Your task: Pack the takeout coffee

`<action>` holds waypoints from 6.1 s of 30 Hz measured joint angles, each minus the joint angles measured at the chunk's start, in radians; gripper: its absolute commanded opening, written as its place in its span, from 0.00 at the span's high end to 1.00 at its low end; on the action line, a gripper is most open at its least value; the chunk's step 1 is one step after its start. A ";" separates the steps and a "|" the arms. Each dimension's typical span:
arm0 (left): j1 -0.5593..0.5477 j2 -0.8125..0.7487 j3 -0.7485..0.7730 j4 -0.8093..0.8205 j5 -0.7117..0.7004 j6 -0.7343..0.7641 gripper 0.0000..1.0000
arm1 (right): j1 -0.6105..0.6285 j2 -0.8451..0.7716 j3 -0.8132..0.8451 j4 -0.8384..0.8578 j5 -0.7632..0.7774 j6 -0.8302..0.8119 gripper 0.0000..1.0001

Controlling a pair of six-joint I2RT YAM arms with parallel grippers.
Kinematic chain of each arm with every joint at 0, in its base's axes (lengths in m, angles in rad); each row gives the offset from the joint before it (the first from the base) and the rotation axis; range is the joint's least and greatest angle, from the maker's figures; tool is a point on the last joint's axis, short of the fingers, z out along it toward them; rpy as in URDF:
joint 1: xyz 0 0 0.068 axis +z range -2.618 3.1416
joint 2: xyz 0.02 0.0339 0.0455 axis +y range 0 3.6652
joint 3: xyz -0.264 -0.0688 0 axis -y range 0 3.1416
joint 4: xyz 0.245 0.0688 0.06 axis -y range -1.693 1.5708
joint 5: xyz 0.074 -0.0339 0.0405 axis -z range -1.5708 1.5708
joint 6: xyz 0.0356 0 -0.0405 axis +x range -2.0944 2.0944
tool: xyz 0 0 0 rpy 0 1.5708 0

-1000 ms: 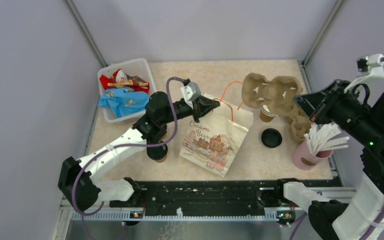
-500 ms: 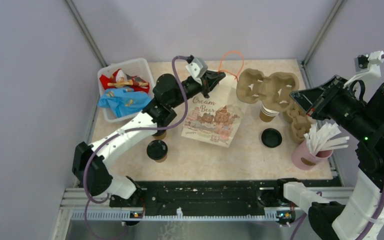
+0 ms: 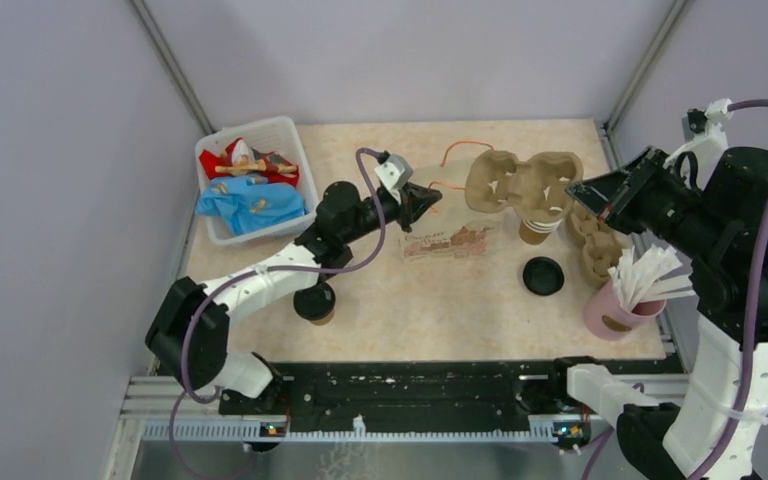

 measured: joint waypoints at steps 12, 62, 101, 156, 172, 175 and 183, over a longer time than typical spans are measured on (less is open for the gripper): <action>0.000 -0.258 0.032 -0.335 0.052 -0.112 0.16 | 0.000 0.039 0.013 -0.032 -0.018 -0.011 1.00; 0.064 -0.025 0.257 -0.595 0.327 -0.411 0.69 | 0.203 0.422 -0.026 0.129 -0.069 0.004 1.00; 0.281 -0.089 0.349 -0.904 0.064 -0.521 0.19 | 0.147 0.431 -0.324 0.336 -0.150 -0.027 0.30; 0.185 0.063 0.743 -1.452 -0.322 -0.294 0.17 | 0.413 0.595 -0.020 0.017 0.451 -0.236 0.29; 0.246 0.192 0.969 -1.372 -0.264 -0.174 0.10 | 0.413 0.422 -0.298 0.283 0.179 0.015 0.25; 0.302 0.205 0.973 -1.296 -0.130 -0.161 0.02 | 0.420 0.301 -0.506 0.483 0.055 0.128 0.22; 0.345 0.260 0.935 -1.053 0.197 -0.092 0.03 | 0.459 0.154 -0.765 0.872 -0.023 0.468 0.01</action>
